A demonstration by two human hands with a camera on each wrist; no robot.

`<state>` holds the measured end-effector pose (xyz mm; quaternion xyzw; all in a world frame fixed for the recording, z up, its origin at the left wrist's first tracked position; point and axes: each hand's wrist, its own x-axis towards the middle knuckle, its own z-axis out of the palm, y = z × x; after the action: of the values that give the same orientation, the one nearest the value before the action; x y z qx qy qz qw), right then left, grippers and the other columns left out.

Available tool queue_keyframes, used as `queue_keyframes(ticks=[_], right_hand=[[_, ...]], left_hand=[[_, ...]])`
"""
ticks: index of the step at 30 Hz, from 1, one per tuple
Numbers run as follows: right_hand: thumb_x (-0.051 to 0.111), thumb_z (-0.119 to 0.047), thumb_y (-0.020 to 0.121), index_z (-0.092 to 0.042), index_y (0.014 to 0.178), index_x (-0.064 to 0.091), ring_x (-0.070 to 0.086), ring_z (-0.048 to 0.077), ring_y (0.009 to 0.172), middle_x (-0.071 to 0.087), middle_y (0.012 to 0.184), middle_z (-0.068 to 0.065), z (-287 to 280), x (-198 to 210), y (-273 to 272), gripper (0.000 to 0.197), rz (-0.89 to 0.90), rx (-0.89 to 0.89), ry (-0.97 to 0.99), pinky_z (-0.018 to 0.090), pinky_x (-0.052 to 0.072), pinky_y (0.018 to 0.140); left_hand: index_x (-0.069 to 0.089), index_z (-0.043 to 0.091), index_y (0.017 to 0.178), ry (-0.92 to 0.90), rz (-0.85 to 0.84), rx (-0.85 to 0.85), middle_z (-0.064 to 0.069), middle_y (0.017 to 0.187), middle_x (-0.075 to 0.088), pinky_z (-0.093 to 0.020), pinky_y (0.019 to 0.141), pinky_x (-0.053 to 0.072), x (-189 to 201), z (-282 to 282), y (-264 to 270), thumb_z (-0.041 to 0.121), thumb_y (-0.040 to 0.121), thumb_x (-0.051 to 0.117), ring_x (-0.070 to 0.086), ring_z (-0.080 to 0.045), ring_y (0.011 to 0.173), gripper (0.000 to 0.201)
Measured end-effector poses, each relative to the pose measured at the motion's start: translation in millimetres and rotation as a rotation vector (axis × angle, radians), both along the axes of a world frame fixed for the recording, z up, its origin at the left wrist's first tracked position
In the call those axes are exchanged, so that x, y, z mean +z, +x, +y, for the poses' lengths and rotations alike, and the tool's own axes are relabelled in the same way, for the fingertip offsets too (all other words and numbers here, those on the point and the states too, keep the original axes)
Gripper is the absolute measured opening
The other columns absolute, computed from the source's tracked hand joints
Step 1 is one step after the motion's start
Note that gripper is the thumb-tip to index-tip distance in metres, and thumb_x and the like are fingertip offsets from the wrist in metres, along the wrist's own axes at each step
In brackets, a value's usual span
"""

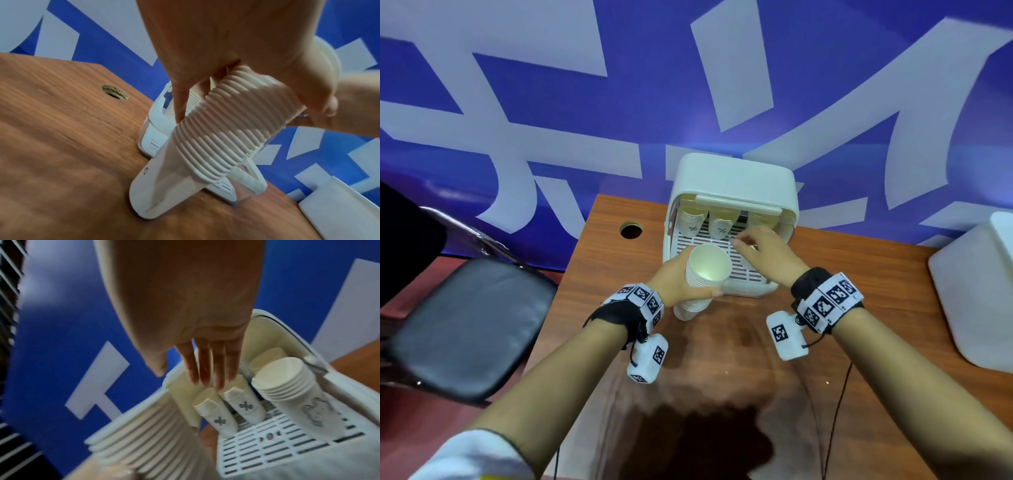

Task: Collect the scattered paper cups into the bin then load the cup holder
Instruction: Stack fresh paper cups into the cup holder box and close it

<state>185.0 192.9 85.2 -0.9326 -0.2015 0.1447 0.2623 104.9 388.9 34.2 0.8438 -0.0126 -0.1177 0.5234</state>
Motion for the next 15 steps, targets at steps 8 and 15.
queue_keyframes(ticks=[8,15], right_hand=[[0.068,-0.056,0.077,-0.015,0.144,0.033,0.048,0.024,0.118,0.04,0.132,0.007,32,18,-45,0.086,-0.033,0.231,-0.191,0.038,0.041,0.102],[0.073,-0.06,0.064,-0.013,0.117,0.055,0.053,0.021,0.094,0.048,0.105,0.003,35,8,-48,0.073,-0.162,0.222,-0.252,0.037,0.047,0.082]], left_hand=[[0.041,0.03,0.138,-0.046,0.025,0.081,0.004,0.126,0.059,-0.033,0.098,0.046,-5,-5,-4,0.053,0.043,0.074,0.055,-0.015,0.116,0.103],[0.044,0.039,0.128,-0.127,0.017,0.048,0.01,0.12,0.06,-0.026,0.096,0.044,-7,-4,-13,0.052,0.048,0.076,0.055,-0.01,0.115,0.086]])
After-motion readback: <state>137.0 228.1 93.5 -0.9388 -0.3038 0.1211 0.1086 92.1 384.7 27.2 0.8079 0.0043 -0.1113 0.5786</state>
